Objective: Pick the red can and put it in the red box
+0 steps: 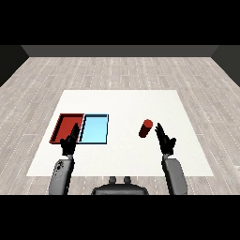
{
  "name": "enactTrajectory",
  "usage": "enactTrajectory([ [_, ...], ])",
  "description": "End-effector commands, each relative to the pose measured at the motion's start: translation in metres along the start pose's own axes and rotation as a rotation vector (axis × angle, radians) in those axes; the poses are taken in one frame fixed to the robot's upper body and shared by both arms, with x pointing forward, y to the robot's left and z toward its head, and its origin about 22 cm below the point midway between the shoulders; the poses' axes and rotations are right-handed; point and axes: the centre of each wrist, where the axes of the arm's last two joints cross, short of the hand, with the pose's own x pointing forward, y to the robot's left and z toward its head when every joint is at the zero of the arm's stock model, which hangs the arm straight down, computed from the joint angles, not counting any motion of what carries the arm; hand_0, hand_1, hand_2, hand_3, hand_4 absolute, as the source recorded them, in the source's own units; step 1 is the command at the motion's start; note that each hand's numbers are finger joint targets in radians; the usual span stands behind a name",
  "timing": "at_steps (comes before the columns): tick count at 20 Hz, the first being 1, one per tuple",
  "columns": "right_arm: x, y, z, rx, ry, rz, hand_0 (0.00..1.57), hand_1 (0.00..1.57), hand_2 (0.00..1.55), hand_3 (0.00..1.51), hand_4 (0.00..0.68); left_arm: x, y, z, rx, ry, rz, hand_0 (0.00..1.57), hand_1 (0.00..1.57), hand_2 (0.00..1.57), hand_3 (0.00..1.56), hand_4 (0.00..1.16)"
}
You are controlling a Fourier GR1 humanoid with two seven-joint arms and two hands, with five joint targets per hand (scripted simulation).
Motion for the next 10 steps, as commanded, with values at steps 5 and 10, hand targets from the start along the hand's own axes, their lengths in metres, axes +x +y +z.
enactTrajectory([
  [5, 0.007, -0.126, 0.001, -0.038, -0.068, -0.003, 0.0, 0.0, 0.0, 0.0, 0.0, 0.001, -0.012, -0.002, -0.057, -0.036, 0.034, 0.0, 0.0, 0.0, 0.0, 0.0],
  [10, 0.017, -0.138, -0.007, 0.029, -0.377, -0.081, 0.0, 0.0, 0.0, 0.0, 0.0, 0.032, -0.019, -0.009, -0.032, -0.47, 0.156, 0.0, 0.0, 0.0, 0.0, 0.0],
])
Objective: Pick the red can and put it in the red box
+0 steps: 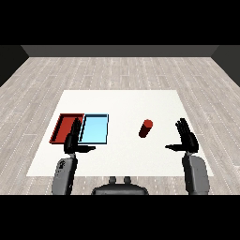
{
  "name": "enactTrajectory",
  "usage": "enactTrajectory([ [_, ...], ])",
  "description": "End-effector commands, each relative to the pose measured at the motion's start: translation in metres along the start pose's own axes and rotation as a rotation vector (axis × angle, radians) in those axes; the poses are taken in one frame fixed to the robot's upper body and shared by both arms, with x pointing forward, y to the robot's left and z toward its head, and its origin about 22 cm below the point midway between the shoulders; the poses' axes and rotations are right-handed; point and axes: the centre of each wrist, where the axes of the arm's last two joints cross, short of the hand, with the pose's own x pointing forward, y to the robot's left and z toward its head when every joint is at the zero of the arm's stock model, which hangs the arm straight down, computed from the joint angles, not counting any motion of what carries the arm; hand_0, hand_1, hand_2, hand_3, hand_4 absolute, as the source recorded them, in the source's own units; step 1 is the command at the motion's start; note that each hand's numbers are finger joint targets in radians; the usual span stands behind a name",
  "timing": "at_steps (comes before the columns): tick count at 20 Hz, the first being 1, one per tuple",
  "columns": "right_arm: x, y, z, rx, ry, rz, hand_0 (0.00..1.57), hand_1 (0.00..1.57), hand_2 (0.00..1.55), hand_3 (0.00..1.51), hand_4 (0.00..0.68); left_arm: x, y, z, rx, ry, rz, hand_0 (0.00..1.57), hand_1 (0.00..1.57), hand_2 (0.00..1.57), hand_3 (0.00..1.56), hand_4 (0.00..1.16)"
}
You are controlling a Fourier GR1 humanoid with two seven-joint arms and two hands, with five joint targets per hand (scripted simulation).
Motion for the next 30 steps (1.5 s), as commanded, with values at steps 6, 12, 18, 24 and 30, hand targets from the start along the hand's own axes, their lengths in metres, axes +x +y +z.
enactTrajectory([
  [6, -0.011, -0.06, -0.006, 0.043, -0.148, -0.059, 0.0, 0.0, 0.0, 0.0, 0.0, -0.01, -0.004, 0.015, -0.009, -0.206, 0.06, 0.0, 0.0, 0.0, 0.0, 0.0],
  [12, -0.025, -0.051, -0.004, 0.032, -0.156, -0.044, 0.0, 0.0, 0.0, 0.0, 0.0, -0.021, 0.018, 0.029, -0.006, -0.203, 0.064, 0.0, 0.0, 0.0, 0.0, 0.0],
  [18, -0.032, -0.054, 0.0, 0.056, -0.119, -0.054, 0.0, 0.0, 0.0, 0.0, 0.0, -0.017, 0.004, 0.007, -0.008, -0.214, 0.099, 0.0, 0.0, 0.0, 0.0, 0.0],
  [24, -0.028, -0.026, -0.035, 0.071, -0.104, -0.036, 0.0, 0.0, 0.0, 0.0, 0.0, -0.02, 0.009, 0.013, 0.005, -0.211, 0.073, 0.0, 0.0, 0.0, 0.0, 0.0],
  [30, -0.044, -0.023, -0.048, 0.082, -0.066, -0.073, 0.0, 0.0, 0.0, 0.0, 0.0, -0.027, 0.013, 0.021, 0.011, -0.218, 0.093, 0.0, 0.0, 0.0, 0.0, 0.0],
])
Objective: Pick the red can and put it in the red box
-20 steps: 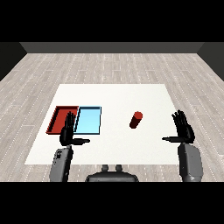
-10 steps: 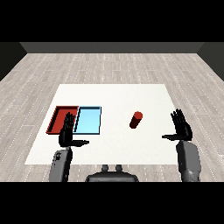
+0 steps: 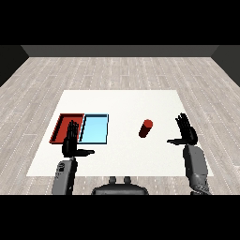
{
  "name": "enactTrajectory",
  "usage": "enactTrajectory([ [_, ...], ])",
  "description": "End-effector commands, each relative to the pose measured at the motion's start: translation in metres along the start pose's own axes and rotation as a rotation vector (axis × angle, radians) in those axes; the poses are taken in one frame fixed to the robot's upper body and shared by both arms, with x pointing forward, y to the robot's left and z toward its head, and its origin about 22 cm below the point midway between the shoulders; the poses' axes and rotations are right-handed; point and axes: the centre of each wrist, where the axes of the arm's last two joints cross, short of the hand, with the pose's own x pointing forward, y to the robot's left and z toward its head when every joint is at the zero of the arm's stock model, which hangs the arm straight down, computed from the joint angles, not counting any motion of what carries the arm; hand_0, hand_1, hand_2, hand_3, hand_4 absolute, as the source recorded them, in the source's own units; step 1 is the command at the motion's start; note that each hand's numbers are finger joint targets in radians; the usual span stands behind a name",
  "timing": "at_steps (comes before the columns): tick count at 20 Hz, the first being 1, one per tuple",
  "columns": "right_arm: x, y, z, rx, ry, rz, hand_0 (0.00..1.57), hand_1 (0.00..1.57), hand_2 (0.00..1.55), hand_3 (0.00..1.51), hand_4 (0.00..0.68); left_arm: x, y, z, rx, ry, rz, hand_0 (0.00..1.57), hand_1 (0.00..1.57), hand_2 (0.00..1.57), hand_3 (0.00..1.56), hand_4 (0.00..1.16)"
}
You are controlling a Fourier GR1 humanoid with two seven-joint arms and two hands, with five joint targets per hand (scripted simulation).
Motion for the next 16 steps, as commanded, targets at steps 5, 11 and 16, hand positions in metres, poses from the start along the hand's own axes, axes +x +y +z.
enactTrajectory([
  [5, -0.005, 0.042, -0.042, 0.007, 0.044, -0.048, 0.0, 0.0, 0.0, 0.0, 0.0, -0.008, -0.013, -0.014, 0.012, -0.01, 0.025, 0.0, 0.0, 0.0, 0.0, 0.0],
  [11, -0.041, 0.031, -0.021, -0.017, 0.095, -0.156, 0.0, 0.0, 0.0, 0.0, 0.0, 0.012, -0.016, -0.002, 0.034, -0.018, -0.006, 0.0, 0.0, 0.0, 0.0, 0.0],
  [16, -0.047, 0.05, -0.03, 0.022, 0.097, -0.166, 0.0, 0.0, 0.0, 0.0, 0.0, 0.006, -0.002, 0.007, 0.029, -0.007, -0.006, 0.0, 0.0, 0.0, 0.0, 0.0],
])
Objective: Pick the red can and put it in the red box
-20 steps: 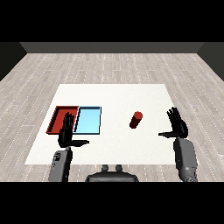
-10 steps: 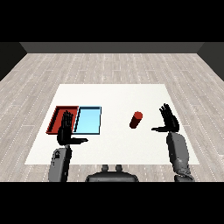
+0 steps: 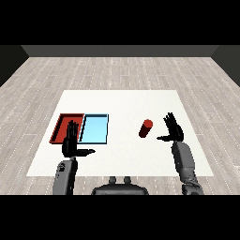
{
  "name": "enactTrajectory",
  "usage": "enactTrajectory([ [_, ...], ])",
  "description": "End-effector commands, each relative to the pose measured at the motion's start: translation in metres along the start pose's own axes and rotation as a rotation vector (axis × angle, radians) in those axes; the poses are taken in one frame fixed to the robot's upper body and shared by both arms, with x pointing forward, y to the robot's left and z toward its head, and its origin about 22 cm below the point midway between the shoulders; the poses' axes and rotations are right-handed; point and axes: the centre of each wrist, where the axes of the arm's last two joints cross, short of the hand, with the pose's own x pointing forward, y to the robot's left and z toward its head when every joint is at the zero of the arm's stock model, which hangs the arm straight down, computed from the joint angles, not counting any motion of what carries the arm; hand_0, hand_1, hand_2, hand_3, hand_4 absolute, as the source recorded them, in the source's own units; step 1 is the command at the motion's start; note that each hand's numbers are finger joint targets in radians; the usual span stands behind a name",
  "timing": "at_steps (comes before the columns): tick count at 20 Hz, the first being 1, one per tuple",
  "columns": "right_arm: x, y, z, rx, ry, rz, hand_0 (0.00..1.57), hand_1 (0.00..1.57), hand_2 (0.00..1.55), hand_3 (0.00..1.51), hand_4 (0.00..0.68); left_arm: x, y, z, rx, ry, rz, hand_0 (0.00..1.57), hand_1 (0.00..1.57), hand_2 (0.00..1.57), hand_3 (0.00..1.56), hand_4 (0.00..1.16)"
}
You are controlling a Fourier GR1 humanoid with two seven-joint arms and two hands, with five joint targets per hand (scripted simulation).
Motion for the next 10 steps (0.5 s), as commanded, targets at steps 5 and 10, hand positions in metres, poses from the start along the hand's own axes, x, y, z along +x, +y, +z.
enactTrajectory([
  [5, -0.024, 0.034, 0.013, -0.019, 0.028, -0.051, 0.0, 0.0, 0.0, 0.0, 0.0, -0.003, 0.001, 0.016, -0.009, 0.014, 0.002, 0.0, 0.0, 0.0, 0.0, 0.0],
  [10, -0.033, 0.017, -0.006, 0.009, 0.056, -0.089, 0.0, 0.0, 0.0, 0.0, 0.0, 0.016, -0.011, -0.02, -0.024, -0.007, 0.003, 0.0, 0.0, 0.0, 0.0, 0.0],
])
